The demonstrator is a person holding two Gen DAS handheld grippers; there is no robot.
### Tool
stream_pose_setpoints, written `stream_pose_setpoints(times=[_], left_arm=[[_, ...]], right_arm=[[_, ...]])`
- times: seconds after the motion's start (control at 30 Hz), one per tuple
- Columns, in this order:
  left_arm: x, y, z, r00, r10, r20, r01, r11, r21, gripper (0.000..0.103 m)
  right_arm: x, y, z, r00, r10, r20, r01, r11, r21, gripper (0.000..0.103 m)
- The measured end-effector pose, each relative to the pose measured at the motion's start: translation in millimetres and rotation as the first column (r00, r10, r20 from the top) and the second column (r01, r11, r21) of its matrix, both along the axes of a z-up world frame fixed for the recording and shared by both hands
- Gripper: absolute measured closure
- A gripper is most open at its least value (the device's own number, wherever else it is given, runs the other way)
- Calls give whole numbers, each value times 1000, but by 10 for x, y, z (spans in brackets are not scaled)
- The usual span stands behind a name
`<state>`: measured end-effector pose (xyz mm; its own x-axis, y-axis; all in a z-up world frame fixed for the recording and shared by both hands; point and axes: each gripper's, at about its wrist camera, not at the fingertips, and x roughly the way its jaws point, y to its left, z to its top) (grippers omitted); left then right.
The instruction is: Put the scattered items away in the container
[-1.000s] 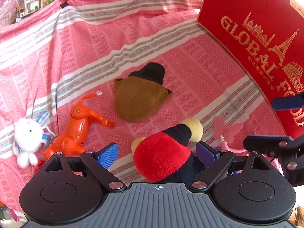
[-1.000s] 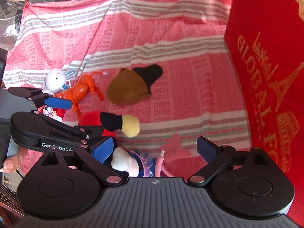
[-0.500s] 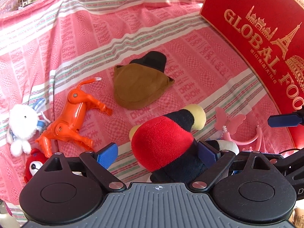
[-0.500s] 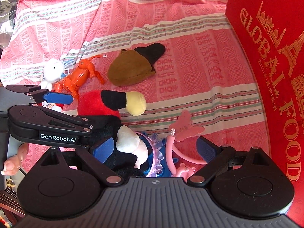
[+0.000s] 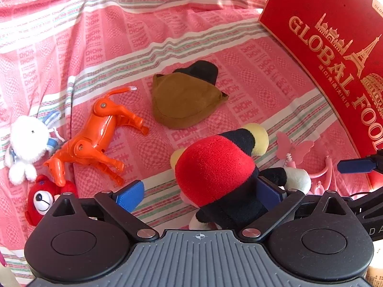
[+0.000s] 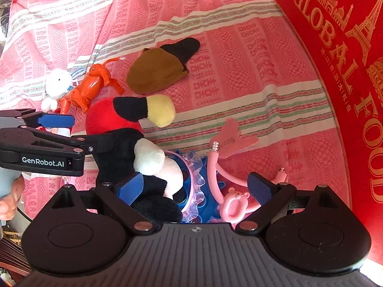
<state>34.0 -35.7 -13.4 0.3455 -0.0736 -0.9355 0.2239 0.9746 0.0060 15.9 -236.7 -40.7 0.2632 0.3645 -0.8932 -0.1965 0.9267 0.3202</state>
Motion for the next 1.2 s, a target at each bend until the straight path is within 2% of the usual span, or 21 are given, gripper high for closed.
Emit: stream_pose_setpoints(times=[0.2, 0.4, 0.5, 0.6, 0.67, 0.73, 0.83, 0.9, 0.93, 0.97, 1.07, 1.2], left_arm=[[14, 64, -22, 1000, -12, 0, 12, 1000, -16, 2], [-4, 130, -43, 999, -42, 12, 42, 999, -25, 1], [-46, 114, -34, 997, -71, 35, 71, 997, 4, 1], [-105, 119, -23, 994, -93, 52, 92, 995, 28, 1], [-123, 160, -33, 994, -94, 49, 93, 995, 22, 1], [-141, 220, -45, 996, -82, 44, 82, 997, 7, 1], [-171, 305, -61, 997, -63, 38, 64, 998, -11, 1], [-200, 347, -73, 998, -56, 38, 56, 998, -10, 1], [-216, 371, -78, 998, -51, 40, 51, 999, -7, 1], [-226, 397, -80, 998, -44, 42, 44, 999, -3, 1], [-254, 479, -106, 999, -26, 40, 25, 1000, 15, 1], [-273, 661, -138, 999, 32, 35, -32, 999, 10, 1]], right_arm=[[-213, 153, 10, 998, 54, -36, -52, 997, 50, 8], [-421, 348, 83, 994, 109, -25, -108, 992, 60, 8], [-414, 292, 64, 997, 73, -22, -71, 996, 57, 8], [-369, 114, 45, 999, -18, -43, 23, 993, 118, 8], [-347, 25, 36, 997, -61, -48, 68, 986, 149, 9], [-328, 20, 6, 996, -69, -50, 75, 987, 141, 12], [-335, 109, -113, 994, -43, -100, 59, 984, 170, 23], [-370, 183, -137, 994, -33, -107, 56, 974, 218, 37], [-375, 226, -117, 995, -21, -101, 45, 969, 242, 54], [-375, 273, -85, 996, -6, -91, 29, 967, 253, 63], [-366, 484, 75, 999, 52, -1, -51, 981, 186, 74], [-273, 682, 204, 994, 98, 54, -106, 980, 168, 87]])
